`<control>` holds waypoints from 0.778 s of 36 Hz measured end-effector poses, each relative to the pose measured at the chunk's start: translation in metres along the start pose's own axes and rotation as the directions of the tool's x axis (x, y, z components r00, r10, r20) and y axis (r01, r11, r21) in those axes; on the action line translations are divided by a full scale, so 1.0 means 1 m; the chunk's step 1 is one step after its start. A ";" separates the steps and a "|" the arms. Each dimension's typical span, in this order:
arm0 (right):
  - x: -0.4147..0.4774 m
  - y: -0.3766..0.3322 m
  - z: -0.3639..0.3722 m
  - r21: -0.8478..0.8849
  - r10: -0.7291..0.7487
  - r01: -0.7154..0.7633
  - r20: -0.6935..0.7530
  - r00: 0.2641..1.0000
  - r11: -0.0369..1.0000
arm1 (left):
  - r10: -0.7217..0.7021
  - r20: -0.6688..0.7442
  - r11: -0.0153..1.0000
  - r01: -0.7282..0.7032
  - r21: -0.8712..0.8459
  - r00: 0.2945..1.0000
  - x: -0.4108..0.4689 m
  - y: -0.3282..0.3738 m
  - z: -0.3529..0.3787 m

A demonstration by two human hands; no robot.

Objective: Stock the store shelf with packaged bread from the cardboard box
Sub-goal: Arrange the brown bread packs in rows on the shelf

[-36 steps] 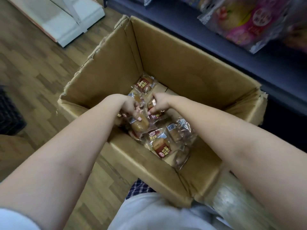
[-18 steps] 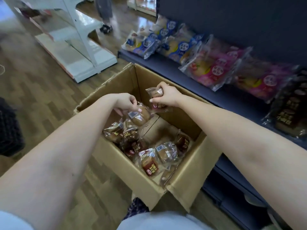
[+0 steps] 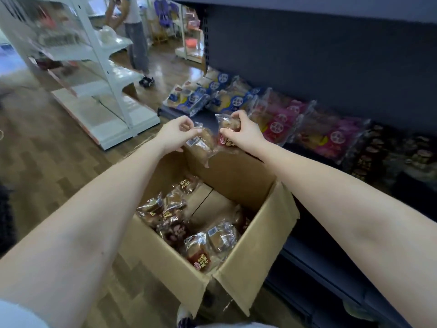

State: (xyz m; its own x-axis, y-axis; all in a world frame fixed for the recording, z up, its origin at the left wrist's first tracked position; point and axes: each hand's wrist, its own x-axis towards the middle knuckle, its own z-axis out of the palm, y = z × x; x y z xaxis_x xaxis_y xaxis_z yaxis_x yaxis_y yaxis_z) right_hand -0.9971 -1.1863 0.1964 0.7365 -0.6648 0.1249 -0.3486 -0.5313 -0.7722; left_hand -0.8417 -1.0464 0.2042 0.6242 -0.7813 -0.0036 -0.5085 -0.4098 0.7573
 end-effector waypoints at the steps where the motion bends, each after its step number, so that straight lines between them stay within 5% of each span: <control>1: -0.002 0.002 -0.007 0.007 -0.001 0.001 -0.029 1.000 1.000 | 0.013 -0.037 1.000 -0.014 -0.025 0.999 0.002 0.007 0.004; 7: -0.016 0.024 -0.053 0.017 0.057 -0.055 -0.202 0.978 0.998 | 0.087 -0.081 0.987 -0.097 -0.127 0.993 0.019 0.041 0.035; 18: -0.055 0.076 -0.139 -0.016 0.117 -0.136 -0.421 0.900 0.991 | 0.200 0.089 0.977 -0.192 -0.093 0.976 0.044 0.105 0.111; 28: -0.127 0.128 -0.214 -0.063 0.195 -0.275 -0.555 0.808 0.959 | 0.457 0.137 0.889 -0.446 -0.104 0.879 0.031 0.193 0.192</control>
State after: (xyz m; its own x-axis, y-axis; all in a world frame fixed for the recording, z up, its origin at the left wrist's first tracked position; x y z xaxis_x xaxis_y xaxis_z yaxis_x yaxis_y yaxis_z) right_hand -1.2593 -1.2823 0.2145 0.2054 -0.9328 0.2962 -0.5731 -0.3600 -0.7362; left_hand -1.0347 -1.2402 0.2247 0.2346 -0.9386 0.2531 -0.6689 0.0331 0.7426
